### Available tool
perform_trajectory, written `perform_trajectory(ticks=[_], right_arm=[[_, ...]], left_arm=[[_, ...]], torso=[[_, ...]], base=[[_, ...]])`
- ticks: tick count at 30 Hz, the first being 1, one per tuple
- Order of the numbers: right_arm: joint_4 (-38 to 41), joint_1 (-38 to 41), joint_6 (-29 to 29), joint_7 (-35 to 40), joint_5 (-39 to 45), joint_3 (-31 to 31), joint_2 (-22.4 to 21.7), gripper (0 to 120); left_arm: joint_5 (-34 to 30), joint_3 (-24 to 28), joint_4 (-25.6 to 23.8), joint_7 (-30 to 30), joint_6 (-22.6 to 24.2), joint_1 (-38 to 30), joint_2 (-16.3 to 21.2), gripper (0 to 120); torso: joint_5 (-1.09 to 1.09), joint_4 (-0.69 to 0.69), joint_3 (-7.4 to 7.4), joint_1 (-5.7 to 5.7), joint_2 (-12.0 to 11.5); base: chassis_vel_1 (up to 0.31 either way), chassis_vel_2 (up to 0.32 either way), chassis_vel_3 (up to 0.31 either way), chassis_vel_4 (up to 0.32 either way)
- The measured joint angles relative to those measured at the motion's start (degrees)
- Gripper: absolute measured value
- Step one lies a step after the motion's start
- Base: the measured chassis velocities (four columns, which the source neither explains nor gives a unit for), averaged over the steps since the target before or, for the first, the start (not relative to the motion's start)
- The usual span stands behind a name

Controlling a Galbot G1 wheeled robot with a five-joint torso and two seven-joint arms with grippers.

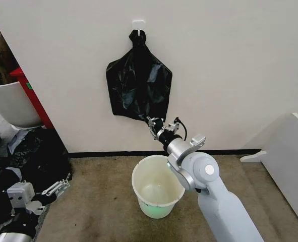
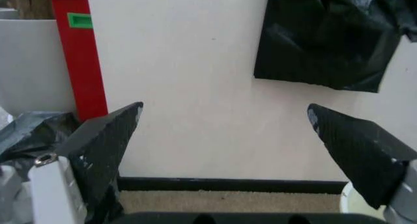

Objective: Place the garbage bag over the trash bin.

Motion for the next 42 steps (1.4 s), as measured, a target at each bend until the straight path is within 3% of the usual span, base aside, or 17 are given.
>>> perform_trajectory(ticks=[3,4,6,7,15,23,24,25,27,32,33,40,42], right_arm=[[-0.69,0.02,-0.06,0.0,-1.18,-0.69,0.12,0],[-0.69,0.02,-0.06,0.0,-1.18,-0.69,0.12,0],[-1.28,0.24,-0.06,-0.01,-2.01,-1.11,0.45,0],[-1.72,0.35,-0.06,-0.01,-2.72,-1.38,0.69,0],[-3.65,0.33,-0.02,0.14,-5.77,-3.05,2.38,0],[-5.36,0.68,-0.02,-0.08,-7.46,-3.18,3.93,0],[-5.63,0.79,-0.03,-0.13,-7.56,-2.89,4.16,0],[-5.82,0.87,-0.04,-0.22,-7.61,-2.6,4.21,0],[-5.97,0.91,-0.09,-0.3,-7.62,-2.42,4.24,0],[-6.07,0.97,-0.19,-0.45,-7.62,-2.06,4.25,0],[-6.07,0.97,-0.19,-0.45,-7.62,-2.06,4.25,0],[-5.82,0.81,-0.2,-0.47,-7.62,-2.06,4.05,0],[-5.8,0.8,-0.2,-0.47,-7.62,-2.07,4.02,0]], left_arm=[[-3.27,-1.11,0.0,-1.43,1.52,-1.45,5.75,100],[-3.27,-1.11,0.0,-1.43,1.52,-1.45,5.75,100],[-5.19,-1.76,0.0,-2.25,2.45,-2.3,9.16,100],[-5.77,-1.91,0.0,-2.5,2.78,-2.53,10.09,100],[-6.39,-2.02,0.0,-2.73,3.1,-2.92,10.9,100],[-10.92,-1.12,0.61,-4.21,4.71,-8.69,18.17,100],[-10.73,-1.18,0.59,-4.16,4.65,-9.38,19.28,100],[-10.89,-1.12,0.73,-4.15,4.68,-9.69,19.62,100],[-11.81,-0.82,1.16,-4.22,4.92,-11.1,20.98,100],[-18.1,1.25,3.63,-5.29,7.19,-19.82,29.92,100],[-18.1,1.25,3.63,-5.29,7.19,-19.82,29.92,100],[-25.61,3.74,6.58,-6.7,9.91,-30.5,41.09,100],[-26.77,4.1,7.04,-6.92,10.34,-32.14,42.79,100]], torso=[[-0.01,-0.02,0.0,0.0,0.0],[-0.01,-0.02,0.0,0.0,0.0],[-0.01,-0.09,0.0,0.0,0.0],[-0.01,-0.04,0.0,0.0,0.0],[0.01,0.0,0.0,0.0,0.0],[0.0,-0.02,0.0,0.0,0.0],[-0.01,-0.11,0.0,0.0,0.0],[0.01,0.0,0.0,0.0,0.0],[-0.01,0.0,-0.01,0.0,0.0],[0.01,-0.03,0.0,0.0,0.0],[0.01,-0.03,0.0,0.0,0.0],[0.0,-0.02,0.0,0.0,0.0],[0.0,-0.02,0.0,0.0,-0.01]], base=[[0.0,0.0,0.0,0.0],[0.0,0.0,0.0,0.0],[0.0,0.0,0.0,0.0],[0.0,0.0,0.0,0.0],[0.0,0.0,0.0,0.0],[0.0,0.0,0.0,0.0],[0.0,0.0,0.0,0.0],[0.0,0.0,0.0,0.0],[0.0,0.0,0.0,0.0],[0.0,0.0,0.0,0.0],[0.0,0.0,0.0,0.0],[0.0,0.0,0.0,0.0],[0.0,0.0,0.0,0.0]])
